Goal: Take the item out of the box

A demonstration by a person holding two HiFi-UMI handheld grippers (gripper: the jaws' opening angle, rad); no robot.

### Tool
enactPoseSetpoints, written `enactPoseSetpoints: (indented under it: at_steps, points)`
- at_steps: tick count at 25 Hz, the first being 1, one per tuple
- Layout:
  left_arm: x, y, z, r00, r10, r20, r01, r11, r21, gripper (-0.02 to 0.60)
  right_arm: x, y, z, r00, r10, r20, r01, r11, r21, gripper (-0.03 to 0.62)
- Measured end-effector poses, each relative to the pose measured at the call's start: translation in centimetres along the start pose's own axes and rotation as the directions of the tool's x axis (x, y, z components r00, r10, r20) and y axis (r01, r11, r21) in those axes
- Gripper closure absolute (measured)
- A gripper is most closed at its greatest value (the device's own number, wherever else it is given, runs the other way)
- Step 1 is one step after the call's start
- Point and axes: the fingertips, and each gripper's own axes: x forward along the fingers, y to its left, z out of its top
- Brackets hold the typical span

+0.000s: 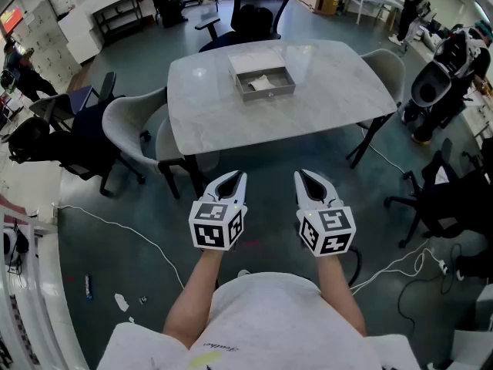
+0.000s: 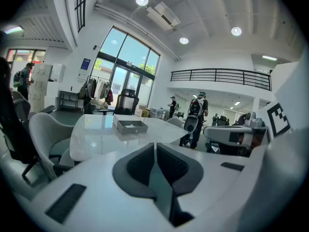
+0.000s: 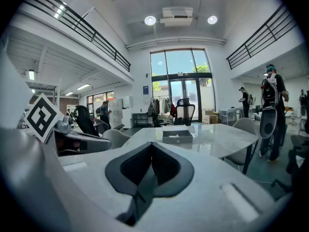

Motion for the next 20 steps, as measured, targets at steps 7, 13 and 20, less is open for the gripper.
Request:
enactPoseSetpoints:
  at_steps: [7,13,20]
  points:
    - [0.1,0.4,-0.3,0.999,-0.042,-0.006,0.042,0.999,0.002,0.558,0.7,1.1,-0.6,1.0,-0.007,-0.01,0.007,1.0,0.006,0.589]
    - [1.2,0.3,-0.1,0.998,-0.067,-0.013,0.067,0.998,0.001,0.558,1.5,1.0,-0.9,1.0,0.001,-0.021,-0.001,1.0,0.024,0.589]
    - [3.1,0.0,0.4,0.998,-0.055,-0.006,0.055,0.998,-0.003,0.558,3.2,-0.5,-1.0,0.999,0.033,-0.024,-0.032,0.999,0.04,0.589]
